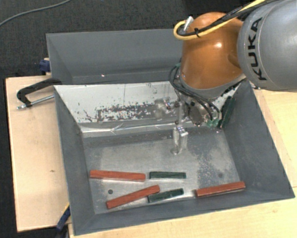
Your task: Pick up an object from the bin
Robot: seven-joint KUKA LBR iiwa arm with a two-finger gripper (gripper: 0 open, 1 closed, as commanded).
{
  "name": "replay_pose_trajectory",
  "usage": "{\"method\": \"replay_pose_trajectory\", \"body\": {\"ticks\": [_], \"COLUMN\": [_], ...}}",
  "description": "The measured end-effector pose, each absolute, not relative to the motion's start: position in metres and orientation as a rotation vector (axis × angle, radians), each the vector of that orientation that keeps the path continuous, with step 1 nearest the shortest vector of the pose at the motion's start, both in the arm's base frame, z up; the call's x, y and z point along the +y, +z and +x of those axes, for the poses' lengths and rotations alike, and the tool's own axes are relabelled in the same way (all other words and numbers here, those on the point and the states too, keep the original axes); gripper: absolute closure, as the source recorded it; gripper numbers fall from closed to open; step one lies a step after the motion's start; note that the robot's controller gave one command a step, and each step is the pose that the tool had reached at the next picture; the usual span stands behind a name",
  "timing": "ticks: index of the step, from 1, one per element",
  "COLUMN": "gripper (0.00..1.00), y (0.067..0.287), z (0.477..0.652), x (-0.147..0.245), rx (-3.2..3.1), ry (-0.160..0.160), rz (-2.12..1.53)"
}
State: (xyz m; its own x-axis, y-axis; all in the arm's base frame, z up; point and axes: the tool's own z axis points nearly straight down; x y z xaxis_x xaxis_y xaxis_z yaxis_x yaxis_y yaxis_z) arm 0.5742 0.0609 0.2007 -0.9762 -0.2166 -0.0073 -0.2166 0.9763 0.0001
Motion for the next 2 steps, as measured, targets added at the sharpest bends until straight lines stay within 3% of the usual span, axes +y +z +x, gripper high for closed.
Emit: {"method": "replay_pose_trajectory", "body": {"ticks": [1,2], "gripper": [0.0,0.0], "y": [0.103,0.069], "z": [0.54,0.515], "x": [0.048,0.051], "rx": [3.125,3.131], "ry": [0.002,0.003], "rz": [-0.366,-0.299]}}
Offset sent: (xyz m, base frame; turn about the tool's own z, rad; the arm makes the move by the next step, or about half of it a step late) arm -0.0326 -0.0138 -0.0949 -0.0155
